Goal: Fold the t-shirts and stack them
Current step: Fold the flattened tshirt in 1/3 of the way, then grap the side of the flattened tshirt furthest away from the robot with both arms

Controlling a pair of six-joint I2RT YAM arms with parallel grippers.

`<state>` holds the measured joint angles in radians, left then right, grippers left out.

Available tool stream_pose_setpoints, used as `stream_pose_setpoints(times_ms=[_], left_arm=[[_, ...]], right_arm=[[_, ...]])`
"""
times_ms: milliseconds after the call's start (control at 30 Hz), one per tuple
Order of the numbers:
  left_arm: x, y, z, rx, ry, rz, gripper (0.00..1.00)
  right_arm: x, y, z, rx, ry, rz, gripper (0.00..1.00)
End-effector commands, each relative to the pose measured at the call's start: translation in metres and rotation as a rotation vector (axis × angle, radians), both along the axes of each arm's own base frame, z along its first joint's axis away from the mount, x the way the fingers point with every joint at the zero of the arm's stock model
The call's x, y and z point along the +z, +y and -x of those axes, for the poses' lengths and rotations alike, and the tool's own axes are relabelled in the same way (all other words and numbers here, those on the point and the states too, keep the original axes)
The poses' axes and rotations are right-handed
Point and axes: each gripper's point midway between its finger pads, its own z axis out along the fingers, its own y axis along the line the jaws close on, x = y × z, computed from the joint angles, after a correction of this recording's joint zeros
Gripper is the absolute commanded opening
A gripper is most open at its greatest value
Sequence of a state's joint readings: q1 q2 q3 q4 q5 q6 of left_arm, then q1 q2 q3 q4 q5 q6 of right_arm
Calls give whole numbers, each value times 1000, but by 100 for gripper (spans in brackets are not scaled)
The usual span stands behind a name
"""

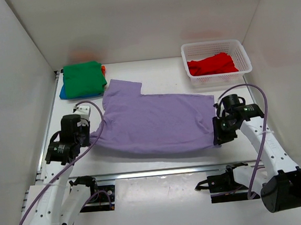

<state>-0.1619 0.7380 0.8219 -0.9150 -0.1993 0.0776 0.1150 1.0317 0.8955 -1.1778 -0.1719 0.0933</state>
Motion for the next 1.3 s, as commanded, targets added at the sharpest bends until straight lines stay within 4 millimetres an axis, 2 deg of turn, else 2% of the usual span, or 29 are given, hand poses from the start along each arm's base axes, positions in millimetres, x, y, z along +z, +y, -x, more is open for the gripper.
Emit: stream_pose_setpoints(times_ms=[0, 33, 67, 200, 267, 400, 433, 467, 533, 567, 600, 633, 667, 700, 767, 800, 867, 900, 933, 1000, 1200, 1233, 1267], left_arm=[[17, 5, 2, 25, -41, -11, 37], [16, 3, 2, 19, -35, -10, 41], [14, 4, 3, 25, -34, -9, 53], [15, 6, 0, 39, -38, -15, 63], [16, 9, -4, 49, -55, -22, 65], [9, 8, -19, 40, -61, -30, 60], [1, 6, -22, 28, -26, -30, 58], [4, 2, -29, 13, -44, -17, 60], [5, -6, -53, 9, -51, 3, 64], [-2, -10, -62, -1, -26, 8, 65], [9, -15, -77, -13, -66, 29, 66], [13, -18, -95, -16, -83, 31, 65], [10, -23, -108, -35, -62, 29, 66], [15, -28, -122, -43, -91, 36, 66], [11, -37, -158, -62, -90, 23, 67], [18, -40, -173, -77, -120, 11, 68], [12, -51, -210, -104, -100, -3, 68], [11, -56, -220, -114, -100, 3, 67], [9, -60, -239, -119, -99, 6, 67], [-8, -75, -268, -136, -70, 6, 67], [-53, -94, -312, -136, 5, 23, 69], [-59, -95, -312, -137, 19, 31, 68], [-63, -97, -320, -135, 19, 32, 68]], right_arm=[[-2, -4, 11, -17, 10, 11, 27], [-1, -6, 11, -22, 9, 13, 32], [-1, -6, 12, -30, 11, 10, 39], [-1, -8, 10, -40, 2, 21, 44], [1, -11, 2, -49, -17, 29, 45], [1, -16, -12, -57, -40, 41, 45], [3, -18, -23, -63, -67, 48, 46], [3, -20, -29, -75, -74, 47, 46], [5, -26, -47, -108, -71, 45, 46], [6, -26, -55, -122, -78, 48, 47], [4, -26, -64, -125, -73, 44, 47], [12, -24, -78, -138, -109, 30, 48], [14, -24, -94, -149, -134, 27, 48], [11, -22, -103, -148, -127, 23, 48], [15, -23, -130, -161, -182, 22, 48], [15, -21, -142, -160, -183, 20, 48], [18, -22, -166, -164, -218, 31, 48], [18, -22, -175, -164, -220, 36, 48], [22, -22, -186, -168, -250, 31, 47], [27, -24, -210, -182, -294, 31, 48], [29, -24, -248, -202, -350, -2, 47], [25, -36, -251, -231, -348, 8, 48], [22, -37, -255, -231, -349, 5, 47]])
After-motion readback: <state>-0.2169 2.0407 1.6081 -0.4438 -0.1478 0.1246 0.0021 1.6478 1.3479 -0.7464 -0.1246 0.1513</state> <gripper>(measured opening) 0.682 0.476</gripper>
